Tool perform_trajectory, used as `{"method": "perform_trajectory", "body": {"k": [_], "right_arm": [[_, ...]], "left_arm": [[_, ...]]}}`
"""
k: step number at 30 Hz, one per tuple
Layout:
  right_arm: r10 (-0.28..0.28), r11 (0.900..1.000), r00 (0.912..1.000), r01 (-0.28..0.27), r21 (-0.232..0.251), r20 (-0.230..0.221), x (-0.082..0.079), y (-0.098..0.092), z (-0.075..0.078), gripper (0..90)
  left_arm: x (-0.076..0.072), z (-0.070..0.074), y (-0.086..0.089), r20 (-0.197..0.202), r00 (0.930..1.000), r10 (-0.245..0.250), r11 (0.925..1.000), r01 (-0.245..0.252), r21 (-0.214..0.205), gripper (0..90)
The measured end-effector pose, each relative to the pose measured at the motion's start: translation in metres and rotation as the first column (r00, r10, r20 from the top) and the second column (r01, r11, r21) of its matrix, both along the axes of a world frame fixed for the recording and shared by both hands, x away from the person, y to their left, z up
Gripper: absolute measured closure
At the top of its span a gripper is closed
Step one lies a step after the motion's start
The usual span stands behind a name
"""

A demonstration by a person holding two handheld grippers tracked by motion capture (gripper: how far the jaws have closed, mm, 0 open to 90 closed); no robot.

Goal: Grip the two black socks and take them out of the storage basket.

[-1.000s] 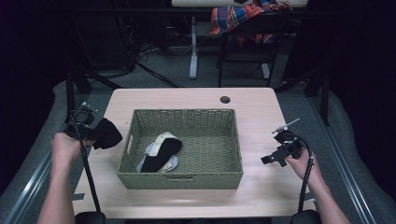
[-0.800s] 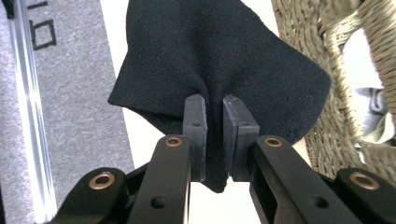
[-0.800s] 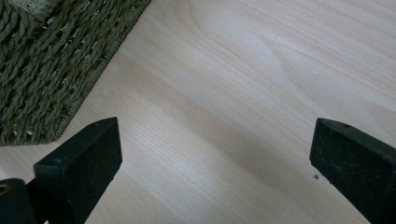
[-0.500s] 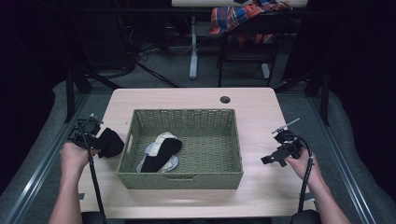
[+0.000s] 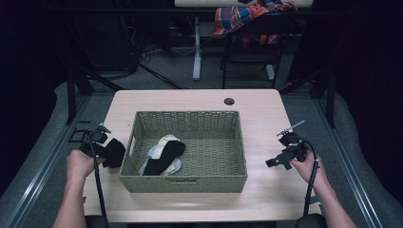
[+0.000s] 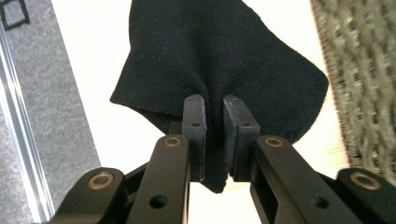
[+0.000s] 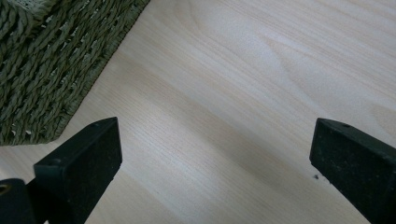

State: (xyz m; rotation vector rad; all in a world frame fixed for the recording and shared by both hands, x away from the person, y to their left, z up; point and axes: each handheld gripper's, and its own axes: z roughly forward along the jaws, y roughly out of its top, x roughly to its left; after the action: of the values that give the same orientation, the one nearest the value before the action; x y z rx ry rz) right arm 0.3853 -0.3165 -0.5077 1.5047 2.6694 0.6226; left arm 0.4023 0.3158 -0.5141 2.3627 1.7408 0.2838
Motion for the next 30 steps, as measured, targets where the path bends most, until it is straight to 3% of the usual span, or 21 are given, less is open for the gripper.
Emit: {"method": "perform_trajectory", "body": {"k": [6,8,9,11,13,17,20,23,26,28,30], "right_arm": [[-0.001,0.9999,1.0,0.001,0.014,-0.001,0.0,0.001,0.0,2.1],[0.006,1.0,1.0,-0.006,-0.002,0.001,0.0,0.0,0.0,2.0],[0.008,1.0,1.0,-0.008,-0.004,0.0,0.0,0.0,0.001,2.0],[0.007,1.0,1.0,-0.007,-0.004,-0.002,0.0,0.0,0.001,2.0],[-0.021,0.9995,0.9997,0.02,0.026,0.01,-0.002,0.001,-0.001,2.1],[-0.009,0.9997,1.0,0.009,0.021,0.004,-0.001,0.001,0.0,2.0],[-0.022,0.9994,0.9997,0.021,0.026,0.01,-0.002,0.001,-0.001,2.1],[-0.021,0.9997,0.9997,0.021,0.016,0.016,-0.002,0.001,-0.001,2.1],[0.007,1.0,1.0,-0.007,-0.002,0.0,0.0,0.0,0.002,2.1],[-0.018,0.9997,0.9997,0.018,0.02,0.015,-0.001,0.003,0.0,2.1],[-0.012,0.9999,0.9999,0.012,0.009,0.01,-0.001,0.002,0.0,2.0]], "left_arm": [[0.0,-0.007,0.003,-0.021,0.9998,0.002,0.9998,-0.002,-0.019,79.7],[0.0,-0.008,0.005,-0.025,0.9997,0.006,0.9997,-0.007,-0.025,77.8],[0.0,-0.008,0.005,-0.032,0.9995,0.008,0.9994,-0.009,-0.034,74.3],[0.001,-0.007,0.007,-0.032,0.9992,0.021,0.9987,-0.023,-0.047,56.7],[0.0,-0.003,0.009,-0.027,0.999,0.034,0.9975,-0.036,-0.06,43.9],[-0.003,0.008,0.013,-0.002,0.9977,0.068,0.997,-0.068,-0.037,25.8],[-0.008,0.02,0.016,0.037,0.9959,0.083,0.9955,-0.082,-0.049,16.3],[-0.012,0.03,0.017,0.063,0.9939,0.091,0.9948,-0.088,-0.052,14.3],[-0.016,0.039,0.018,0.07,0.9933,0.092,0.9949,-0.089,-0.047,9.9],[-0.018,0.046,0.017,0.077,0.9926,0.094,0.9948,-0.091,-0.047,6.8],[-0.02,0.053,0.015,0.081,0.9929,0.087,0.9956,-0.084,-0.042,3.8]]}}
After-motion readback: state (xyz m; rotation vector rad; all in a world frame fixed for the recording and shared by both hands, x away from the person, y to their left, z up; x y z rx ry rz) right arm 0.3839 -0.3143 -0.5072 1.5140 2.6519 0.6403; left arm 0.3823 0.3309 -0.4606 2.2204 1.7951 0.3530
